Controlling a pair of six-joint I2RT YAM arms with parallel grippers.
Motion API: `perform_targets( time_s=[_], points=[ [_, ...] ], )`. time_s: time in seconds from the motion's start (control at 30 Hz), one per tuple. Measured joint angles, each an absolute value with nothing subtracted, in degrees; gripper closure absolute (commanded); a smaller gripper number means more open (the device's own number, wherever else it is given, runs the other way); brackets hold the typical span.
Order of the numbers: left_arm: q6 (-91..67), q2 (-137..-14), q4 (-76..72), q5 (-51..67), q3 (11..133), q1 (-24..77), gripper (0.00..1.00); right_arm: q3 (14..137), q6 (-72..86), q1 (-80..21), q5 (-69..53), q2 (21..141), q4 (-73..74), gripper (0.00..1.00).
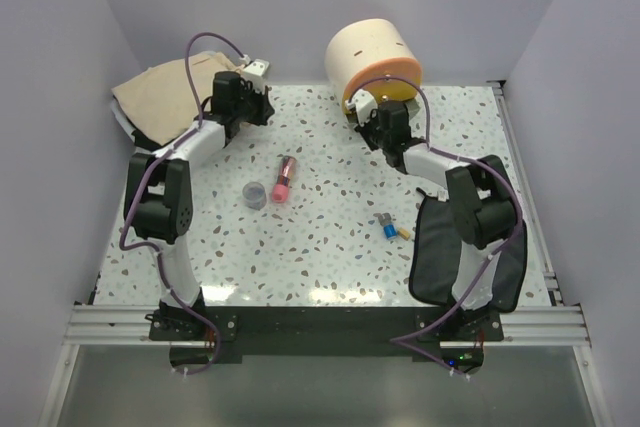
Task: Sort the stationery into containers
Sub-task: Close the drawer in the storage box.
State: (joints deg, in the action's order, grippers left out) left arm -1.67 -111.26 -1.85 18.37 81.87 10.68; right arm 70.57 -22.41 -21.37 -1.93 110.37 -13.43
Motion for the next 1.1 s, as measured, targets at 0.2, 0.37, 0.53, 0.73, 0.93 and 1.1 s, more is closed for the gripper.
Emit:
perform_targets(
  time_s=[0.2, 0.37, 0.53, 0.73, 0.93, 1.1],
  points=[
    [-1.7, -111.1, -1.4, 17.5, 81.7, 10.9, 1.00, 72.0, -24.4, -21.4, 0.6, 112.9, -14.6, 1.00],
    [-1.7, -111.1, -1.1, 17.3, 81.7, 11.4, 1.00, 74.6, -25.1, -21.4, 1.9, 113.9, -16.4, 1.00],
    [-1.7, -111.1, -1.1, 17.2, 81.7, 11.7, 1.00, 76.4, -25.4, -21.4, 2.3, 115.7, -17.7, 1.00],
    [-1.7, -111.1, -1.1, 16.8, 81.7, 11.9, 1.00, 77.4, -25.6, -21.5, 2.3, 117.2, -18.5, 1.00],
    [-0.8, -111.1, -1.0, 16.0, 81.7, 12.1, 1.00, 78.1, -25.6, -21.8, 3.1, 118.9, -20.3, 1.00],
    [-0.1, -111.1, -1.0, 15.7, 81.7, 12.2, 1.00, 78.1, -25.7, -22.3, 4.6, 120.0, -22.5, 1.00]
  ],
)
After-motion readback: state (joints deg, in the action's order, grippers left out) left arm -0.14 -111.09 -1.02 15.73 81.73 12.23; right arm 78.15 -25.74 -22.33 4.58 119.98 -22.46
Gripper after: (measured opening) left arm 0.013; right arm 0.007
